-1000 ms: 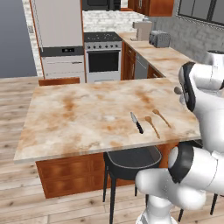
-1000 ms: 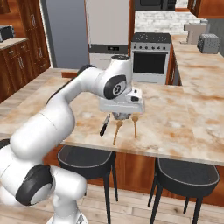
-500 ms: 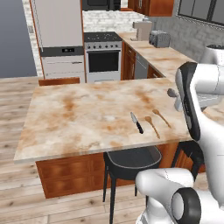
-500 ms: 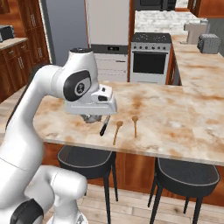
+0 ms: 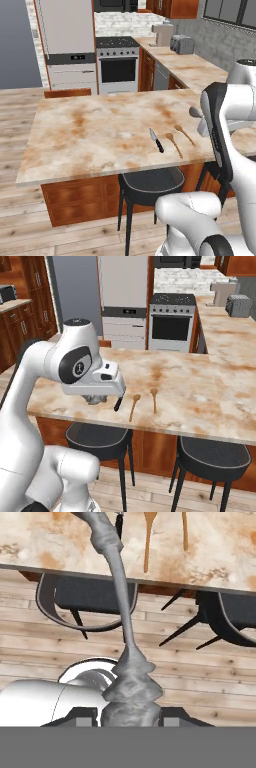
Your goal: Pick up the metallic utensils from the counter and place them in the open drawer. Make sure not to pick up any wooden utensils.
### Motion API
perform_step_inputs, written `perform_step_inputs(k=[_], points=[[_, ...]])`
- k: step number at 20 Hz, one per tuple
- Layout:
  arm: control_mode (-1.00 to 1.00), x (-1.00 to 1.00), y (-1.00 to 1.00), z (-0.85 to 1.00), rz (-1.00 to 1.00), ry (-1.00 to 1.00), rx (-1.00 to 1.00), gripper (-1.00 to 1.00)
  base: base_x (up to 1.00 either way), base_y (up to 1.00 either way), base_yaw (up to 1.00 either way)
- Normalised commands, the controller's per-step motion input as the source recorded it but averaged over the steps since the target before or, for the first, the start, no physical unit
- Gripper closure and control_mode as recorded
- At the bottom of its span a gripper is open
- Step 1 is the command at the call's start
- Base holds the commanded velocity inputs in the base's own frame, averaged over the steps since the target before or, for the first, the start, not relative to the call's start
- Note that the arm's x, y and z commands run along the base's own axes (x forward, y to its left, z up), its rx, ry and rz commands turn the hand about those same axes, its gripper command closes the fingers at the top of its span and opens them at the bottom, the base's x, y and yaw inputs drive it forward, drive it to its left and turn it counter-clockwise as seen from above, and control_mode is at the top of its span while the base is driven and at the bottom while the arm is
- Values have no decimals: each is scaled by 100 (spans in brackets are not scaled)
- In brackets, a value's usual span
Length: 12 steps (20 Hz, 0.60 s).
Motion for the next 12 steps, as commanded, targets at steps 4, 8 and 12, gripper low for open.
perform_step_inputs(k=[4,8,12], points=[[-100,0,0,0,0,0,0,100,0,0,0],[100,0,0,0,0,0,0,100,-58,28,22],[100,0,0,0,0,0,0,100,-50,82,63]])
